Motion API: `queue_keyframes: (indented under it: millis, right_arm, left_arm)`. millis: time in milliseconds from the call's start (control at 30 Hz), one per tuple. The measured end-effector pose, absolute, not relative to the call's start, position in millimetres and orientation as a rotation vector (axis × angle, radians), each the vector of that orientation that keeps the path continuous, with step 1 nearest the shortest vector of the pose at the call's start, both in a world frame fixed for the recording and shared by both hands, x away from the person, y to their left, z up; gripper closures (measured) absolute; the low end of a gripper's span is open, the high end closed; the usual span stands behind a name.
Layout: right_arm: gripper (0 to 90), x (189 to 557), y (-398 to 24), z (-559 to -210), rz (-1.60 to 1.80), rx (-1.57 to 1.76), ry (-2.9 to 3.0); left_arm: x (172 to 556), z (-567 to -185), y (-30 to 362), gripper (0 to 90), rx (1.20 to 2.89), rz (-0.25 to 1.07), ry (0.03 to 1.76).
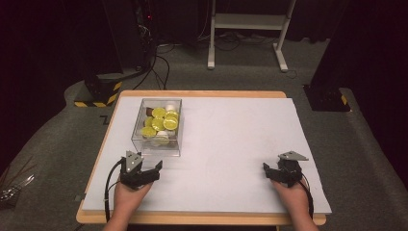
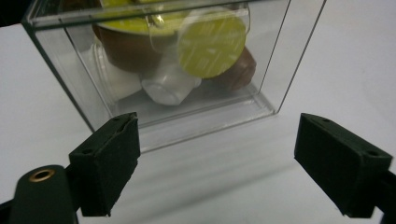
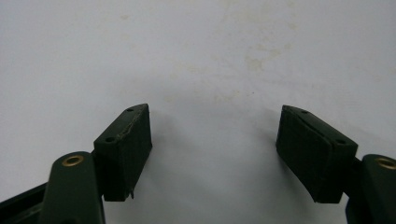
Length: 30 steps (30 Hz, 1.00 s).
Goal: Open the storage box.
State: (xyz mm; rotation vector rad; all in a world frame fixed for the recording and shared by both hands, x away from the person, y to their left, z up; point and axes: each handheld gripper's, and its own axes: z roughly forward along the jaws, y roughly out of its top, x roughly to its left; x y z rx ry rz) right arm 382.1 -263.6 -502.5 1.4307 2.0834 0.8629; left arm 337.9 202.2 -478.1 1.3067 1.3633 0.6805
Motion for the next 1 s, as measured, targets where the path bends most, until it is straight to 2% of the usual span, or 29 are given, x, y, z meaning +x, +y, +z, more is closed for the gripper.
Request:
queue_keyframes:
  millis: [567,1000]
  right_arm:
    - [26.6,382,-264,-503,0.862,1.425,2.084]
    - [26.6,382,-263,-503,0.861,1.427,2.081]
  left_arm:
    - [369,-460,195,16.8,1.235,0.749,1.405]
    - [380,-460,198,22.9,1.159,0.749,1.441]
